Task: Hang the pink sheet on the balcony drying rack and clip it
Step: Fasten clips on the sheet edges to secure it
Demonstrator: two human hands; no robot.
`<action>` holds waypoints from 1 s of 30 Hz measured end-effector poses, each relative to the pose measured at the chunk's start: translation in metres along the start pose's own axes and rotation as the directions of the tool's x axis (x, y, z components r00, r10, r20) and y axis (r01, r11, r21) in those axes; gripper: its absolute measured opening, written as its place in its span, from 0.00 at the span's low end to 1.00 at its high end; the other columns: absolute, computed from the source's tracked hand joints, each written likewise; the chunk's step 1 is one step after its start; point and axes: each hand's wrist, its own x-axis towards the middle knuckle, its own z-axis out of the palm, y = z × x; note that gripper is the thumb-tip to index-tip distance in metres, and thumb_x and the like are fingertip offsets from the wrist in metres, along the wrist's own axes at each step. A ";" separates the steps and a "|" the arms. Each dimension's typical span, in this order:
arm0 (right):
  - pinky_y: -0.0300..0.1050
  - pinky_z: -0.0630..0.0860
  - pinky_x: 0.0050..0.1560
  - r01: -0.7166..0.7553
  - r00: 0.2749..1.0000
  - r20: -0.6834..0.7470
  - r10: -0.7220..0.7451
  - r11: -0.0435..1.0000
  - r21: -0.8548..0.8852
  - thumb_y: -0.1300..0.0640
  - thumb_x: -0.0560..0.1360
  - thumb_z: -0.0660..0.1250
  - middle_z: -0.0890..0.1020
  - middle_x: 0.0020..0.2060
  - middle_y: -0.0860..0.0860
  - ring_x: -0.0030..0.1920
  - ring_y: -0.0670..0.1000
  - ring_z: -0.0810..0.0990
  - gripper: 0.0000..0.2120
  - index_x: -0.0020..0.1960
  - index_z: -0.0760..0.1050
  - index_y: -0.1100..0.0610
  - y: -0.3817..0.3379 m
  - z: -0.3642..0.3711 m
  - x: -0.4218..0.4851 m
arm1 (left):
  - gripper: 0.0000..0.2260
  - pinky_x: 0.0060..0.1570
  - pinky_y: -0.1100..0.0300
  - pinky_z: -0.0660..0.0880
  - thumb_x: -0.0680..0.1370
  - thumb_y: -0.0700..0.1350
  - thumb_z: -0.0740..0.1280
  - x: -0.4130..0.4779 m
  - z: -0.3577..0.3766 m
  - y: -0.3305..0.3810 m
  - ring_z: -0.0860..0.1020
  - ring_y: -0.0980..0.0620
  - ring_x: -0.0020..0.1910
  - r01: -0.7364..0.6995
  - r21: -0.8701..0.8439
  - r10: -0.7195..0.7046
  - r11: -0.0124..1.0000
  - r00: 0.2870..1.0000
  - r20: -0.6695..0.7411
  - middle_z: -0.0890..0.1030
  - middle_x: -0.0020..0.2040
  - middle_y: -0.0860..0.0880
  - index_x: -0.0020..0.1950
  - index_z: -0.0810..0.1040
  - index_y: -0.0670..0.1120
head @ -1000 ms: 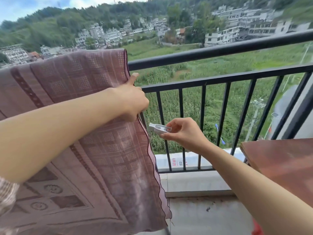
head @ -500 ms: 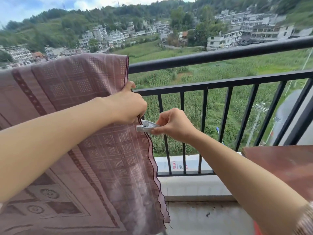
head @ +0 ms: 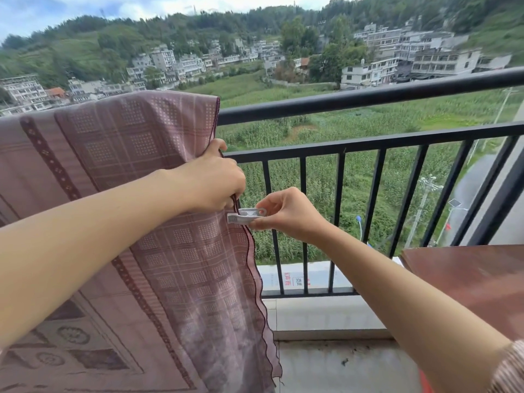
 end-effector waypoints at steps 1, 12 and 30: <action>0.36 0.73 0.33 0.003 1.000 -0.006 -0.003 1.000 -0.007 0.56 0.65 0.79 0.85 0.36 0.53 0.32 0.45 0.76 0.12 0.45 0.83 0.60 0.000 0.000 -0.001 | 0.05 0.68 0.43 0.52 0.75 0.49 0.66 -0.001 0.000 0.000 0.74 0.53 0.52 -0.001 -0.007 0.001 1.000 1.000 0.003 0.75 0.42 0.56 0.46 0.80 0.51; 0.36 0.77 0.44 -0.159 0.976 -0.160 0.151 0.987 -0.039 0.48 0.68 0.76 0.81 0.46 0.47 0.46 0.45 0.79 0.22 0.58 0.77 0.55 0.044 -0.014 -0.047 | 0.11 0.64 0.50 0.63 0.78 0.48 0.58 0.027 0.001 0.054 0.73 0.51 0.54 -0.066 -0.224 -0.023 0.972 0.928 -0.373 0.76 0.51 0.52 0.54 0.78 0.51; 0.40 0.70 0.44 -0.858 0.423 -0.507 0.751 0.512 0.042 0.58 0.73 0.65 0.83 0.41 0.51 0.44 0.53 0.80 0.07 0.48 0.81 0.56 0.217 -0.171 -0.370 | 0.15 0.57 0.49 0.70 0.75 0.44 0.61 0.167 -0.050 0.458 0.69 0.42 0.63 -0.284 -0.710 0.333 0.644 0.940 -0.074 0.71 0.61 0.43 0.62 0.73 0.43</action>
